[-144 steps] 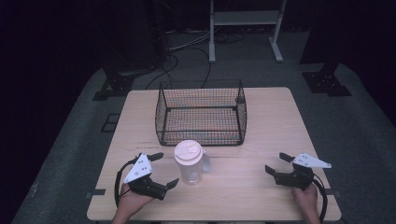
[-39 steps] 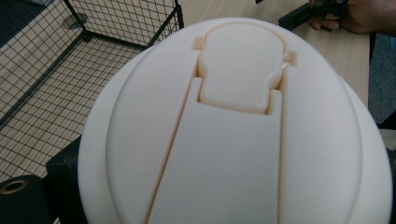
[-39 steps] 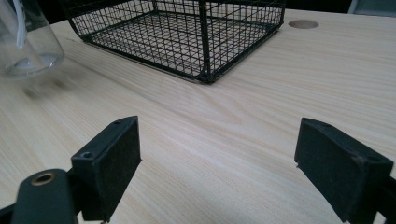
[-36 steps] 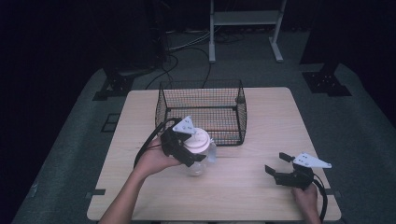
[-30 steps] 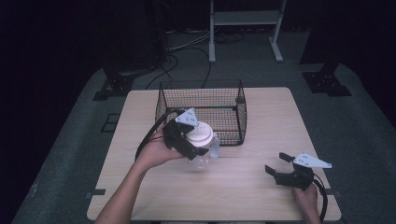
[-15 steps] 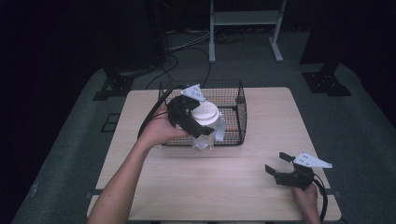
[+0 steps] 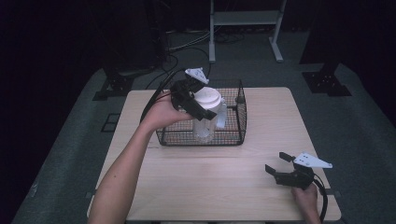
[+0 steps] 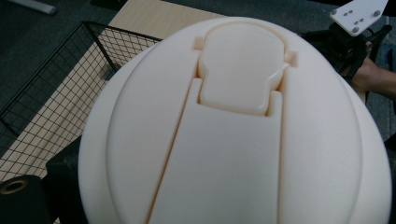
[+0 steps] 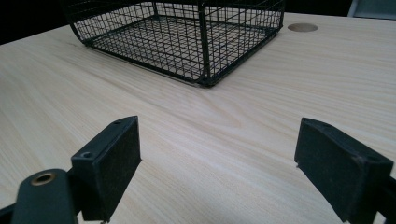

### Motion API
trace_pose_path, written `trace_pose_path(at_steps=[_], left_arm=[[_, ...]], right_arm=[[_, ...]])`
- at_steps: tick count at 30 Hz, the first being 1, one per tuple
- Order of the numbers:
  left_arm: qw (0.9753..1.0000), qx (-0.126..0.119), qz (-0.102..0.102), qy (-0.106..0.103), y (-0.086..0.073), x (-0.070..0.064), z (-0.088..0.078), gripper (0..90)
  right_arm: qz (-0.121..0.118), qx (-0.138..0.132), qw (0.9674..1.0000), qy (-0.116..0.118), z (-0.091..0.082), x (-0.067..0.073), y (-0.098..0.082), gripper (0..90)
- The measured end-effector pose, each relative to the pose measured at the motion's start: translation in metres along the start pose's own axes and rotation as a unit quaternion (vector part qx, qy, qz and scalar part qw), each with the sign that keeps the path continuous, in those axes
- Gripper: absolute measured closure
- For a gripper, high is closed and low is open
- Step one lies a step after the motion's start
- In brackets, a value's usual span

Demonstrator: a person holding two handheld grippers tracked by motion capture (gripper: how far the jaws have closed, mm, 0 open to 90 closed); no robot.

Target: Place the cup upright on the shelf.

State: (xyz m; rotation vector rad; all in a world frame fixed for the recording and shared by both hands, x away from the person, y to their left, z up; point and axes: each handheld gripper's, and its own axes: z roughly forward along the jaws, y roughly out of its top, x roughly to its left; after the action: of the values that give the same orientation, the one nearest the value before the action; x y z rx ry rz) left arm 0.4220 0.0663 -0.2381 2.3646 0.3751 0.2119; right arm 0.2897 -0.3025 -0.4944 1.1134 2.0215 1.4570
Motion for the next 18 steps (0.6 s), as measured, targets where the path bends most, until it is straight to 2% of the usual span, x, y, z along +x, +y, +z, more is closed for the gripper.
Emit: trace_pose_path(at_steps=[7,9,12,15,18], left_arm=[[0.9999,0.001,-0.007,0.008,0.012,0.014,0.005,4.9],[0.9998,-0.001,-0.015,0.012,0.013,0.019,0.007,4.9],[0.9995,-0.002,-0.027,0.015,0.013,0.029,0.011,4.9],[0.9992,0.010,-0.035,0.017,0.010,0.038,0.017,4.8],[0.9988,0.011,-0.042,0.022,0.008,0.045,0.021,4.8]], right_arm=[[0.002,-0.004,1.0000,0.000,-0.001,0.000,0.000,13.4],[0.002,-0.005,1.0000,0.000,-0.001,0.000,0.000,13.5],[0.002,-0.005,1.0000,0.000,-0.001,-0.001,0.000,13.4],[0.007,-0.007,0.9999,-0.001,-0.001,-0.001,0.001,13.4],[0.007,-0.008,0.9999,-0.001,-0.001,-0.001,0.001,13.4]])
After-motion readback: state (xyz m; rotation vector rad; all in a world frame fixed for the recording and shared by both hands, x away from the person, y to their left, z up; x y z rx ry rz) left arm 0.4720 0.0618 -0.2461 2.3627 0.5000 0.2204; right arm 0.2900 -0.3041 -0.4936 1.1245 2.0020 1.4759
